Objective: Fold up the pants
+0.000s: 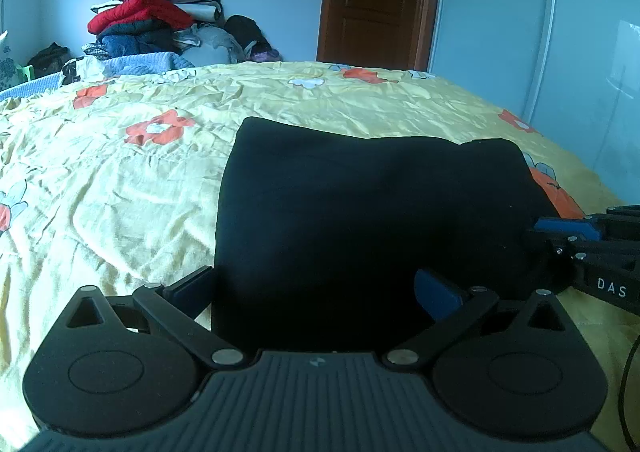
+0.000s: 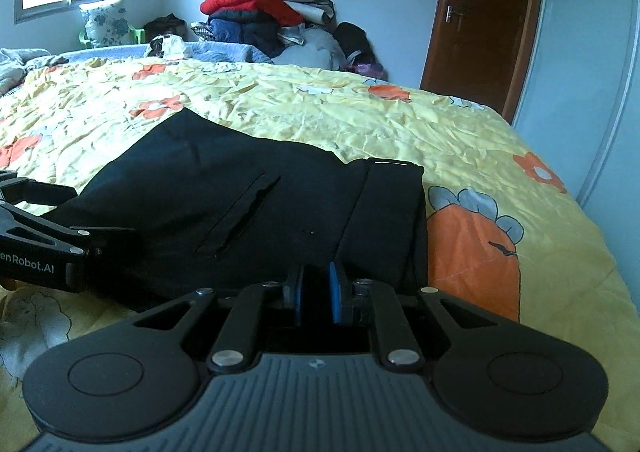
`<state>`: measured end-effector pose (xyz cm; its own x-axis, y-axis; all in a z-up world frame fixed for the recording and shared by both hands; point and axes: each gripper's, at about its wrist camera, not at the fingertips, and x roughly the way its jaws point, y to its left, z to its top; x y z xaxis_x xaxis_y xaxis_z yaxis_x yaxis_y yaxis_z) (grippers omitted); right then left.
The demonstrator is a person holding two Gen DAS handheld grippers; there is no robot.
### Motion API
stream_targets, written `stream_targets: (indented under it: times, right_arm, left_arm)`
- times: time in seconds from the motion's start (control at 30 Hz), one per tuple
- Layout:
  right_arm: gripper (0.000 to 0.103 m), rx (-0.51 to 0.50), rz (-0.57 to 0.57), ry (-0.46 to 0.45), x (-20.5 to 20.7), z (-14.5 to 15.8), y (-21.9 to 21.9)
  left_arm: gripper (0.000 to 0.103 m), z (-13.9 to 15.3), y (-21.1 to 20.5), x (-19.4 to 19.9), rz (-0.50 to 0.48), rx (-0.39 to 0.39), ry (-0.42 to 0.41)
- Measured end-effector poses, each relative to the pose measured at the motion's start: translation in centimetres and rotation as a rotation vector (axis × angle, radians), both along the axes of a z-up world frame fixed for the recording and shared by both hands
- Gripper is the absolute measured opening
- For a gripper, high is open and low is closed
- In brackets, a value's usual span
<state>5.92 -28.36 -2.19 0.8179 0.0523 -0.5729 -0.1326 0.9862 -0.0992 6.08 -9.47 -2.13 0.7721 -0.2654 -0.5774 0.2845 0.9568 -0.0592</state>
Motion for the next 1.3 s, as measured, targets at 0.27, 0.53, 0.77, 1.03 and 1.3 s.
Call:
stream_targets:
  times: [0.27, 0.53, 0.77, 1.03, 1.3]
  right_arm:
    - [0.014, -0.027, -0.022, -0.028, -0.8, 1.5, 1.1]
    - [0.014, -0.002, -0.016, 0.022, 0.3, 0.4, 0.4]
    - [0.014, 0.006, -0.013, 0.013, -0.2, 0.3, 0.4]
    - [0.014, -0.033, -0.009, 0.017, -0.6, 0.6, 0.9]
    - [0.014, -0.008, -0.011, 0.012, -0.2, 0.2, 0.6]
  left_arm:
    - [0.103, -0.1, 0.3, 0.0, 0.006, -0.015, 0.010]
    - [0.103, -0.1, 0.3, 0.1, 0.007, -0.015, 0.011]
    - [0.103, -0.1, 0.3, 0.1, 0.007, -0.014, 0.010]
    - [0.103, -0.1, 0.2, 0.0, 0.008, -0.007, 0.005]
    - [0.103, -0.1, 0.1, 0.0, 0.008, 0.001, 0.000]
